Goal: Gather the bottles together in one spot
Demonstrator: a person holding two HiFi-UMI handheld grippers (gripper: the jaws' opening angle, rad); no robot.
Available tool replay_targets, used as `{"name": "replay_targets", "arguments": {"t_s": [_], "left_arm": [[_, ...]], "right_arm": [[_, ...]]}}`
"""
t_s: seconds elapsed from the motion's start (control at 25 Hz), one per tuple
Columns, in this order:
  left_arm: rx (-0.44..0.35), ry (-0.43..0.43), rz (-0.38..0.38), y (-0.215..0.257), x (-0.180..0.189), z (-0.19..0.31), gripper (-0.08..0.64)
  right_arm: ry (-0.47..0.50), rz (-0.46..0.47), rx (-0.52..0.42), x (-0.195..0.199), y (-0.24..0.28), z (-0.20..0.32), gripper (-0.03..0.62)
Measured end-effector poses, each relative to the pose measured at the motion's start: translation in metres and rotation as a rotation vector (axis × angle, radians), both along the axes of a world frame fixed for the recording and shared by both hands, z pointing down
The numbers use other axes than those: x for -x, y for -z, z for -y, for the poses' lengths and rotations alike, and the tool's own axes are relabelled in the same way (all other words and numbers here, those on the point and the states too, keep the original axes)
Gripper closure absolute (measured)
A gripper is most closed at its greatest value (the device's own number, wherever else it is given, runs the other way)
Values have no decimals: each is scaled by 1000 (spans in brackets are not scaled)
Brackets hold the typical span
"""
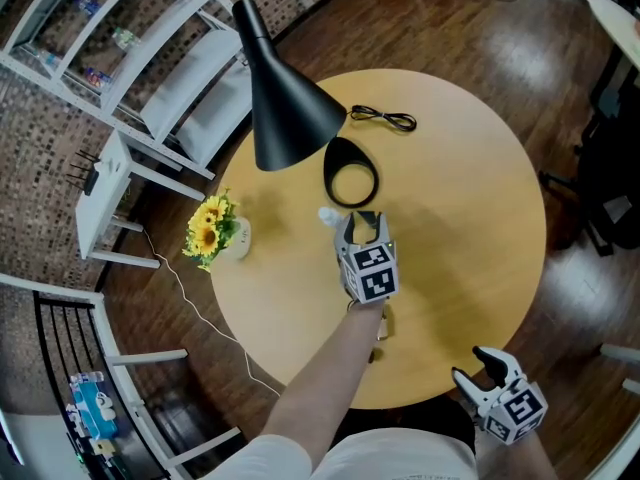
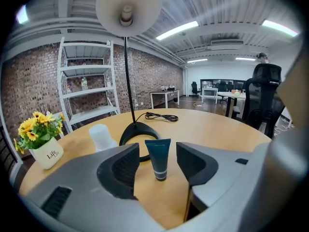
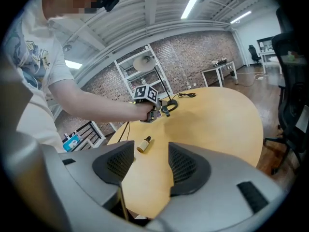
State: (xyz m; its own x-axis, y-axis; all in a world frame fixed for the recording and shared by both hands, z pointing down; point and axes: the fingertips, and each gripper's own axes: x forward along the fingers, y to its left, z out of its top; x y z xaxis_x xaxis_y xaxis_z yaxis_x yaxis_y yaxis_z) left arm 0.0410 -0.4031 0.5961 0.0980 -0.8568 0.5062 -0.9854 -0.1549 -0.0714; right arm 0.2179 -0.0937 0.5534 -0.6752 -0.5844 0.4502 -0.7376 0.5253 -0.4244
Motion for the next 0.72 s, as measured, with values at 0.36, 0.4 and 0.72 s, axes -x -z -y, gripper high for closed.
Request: {"name": "replay_targets", "arguments": {"t_s": [0.36, 0.4, 0.72], "left_arm": [[-47, -114, -109, 82, 50, -101, 308], [-46, -125, -136, 93, 60, -117, 308], [-36, -158, -318, 152, 164, -271, 307]], "right_arm": [[107, 2, -113, 48, 26, 11, 345], [124, -5, -124, 56, 30, 8, 345], [135, -75, -202, 116, 78, -35, 346]]}}
